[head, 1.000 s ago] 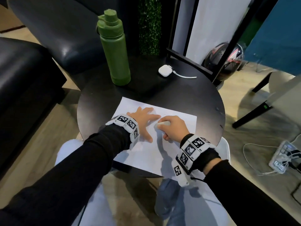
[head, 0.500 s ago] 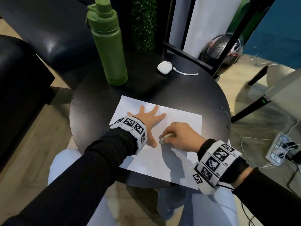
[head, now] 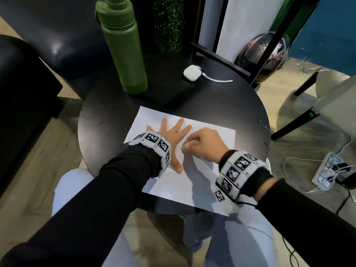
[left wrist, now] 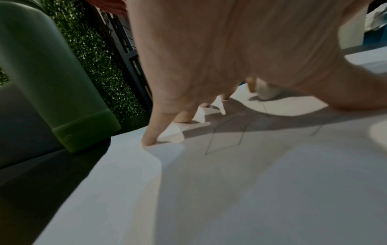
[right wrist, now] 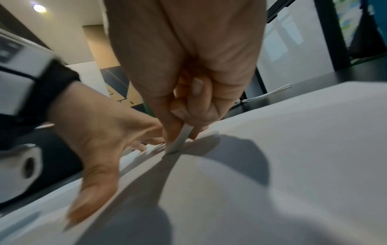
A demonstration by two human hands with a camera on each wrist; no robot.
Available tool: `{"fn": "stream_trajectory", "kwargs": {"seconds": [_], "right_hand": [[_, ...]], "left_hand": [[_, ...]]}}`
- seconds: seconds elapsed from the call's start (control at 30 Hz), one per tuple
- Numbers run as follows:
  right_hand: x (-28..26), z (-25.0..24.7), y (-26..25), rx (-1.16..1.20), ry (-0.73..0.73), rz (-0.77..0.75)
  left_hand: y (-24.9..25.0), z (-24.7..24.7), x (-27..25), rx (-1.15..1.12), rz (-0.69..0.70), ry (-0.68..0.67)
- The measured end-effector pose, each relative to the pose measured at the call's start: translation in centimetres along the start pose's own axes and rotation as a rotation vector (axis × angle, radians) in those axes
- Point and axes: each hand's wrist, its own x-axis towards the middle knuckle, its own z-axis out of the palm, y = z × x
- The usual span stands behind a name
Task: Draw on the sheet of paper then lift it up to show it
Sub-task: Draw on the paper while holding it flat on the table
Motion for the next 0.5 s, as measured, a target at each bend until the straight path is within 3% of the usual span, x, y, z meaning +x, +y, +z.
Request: {"fn": "stream_trajectory", "kwargs": {"seconds": [0.1,0.3,0.5], "right_hand": [[0.4,0.6,-0.2,0.068,0.109,0.047],[-1.8,0.7,0.4,0.014,-0.117,0.008],[0.5,0.0,-0.3,0.106,0.073,0.06]], "left_hand": [[0.2,0.0,0.0,-0.02,0.006,-0.007],[0.0,0.4,0.0,0.008,-0.014,0.017],[0.0,0.2,0.1,-0.002,-0.006,0.016]]}}
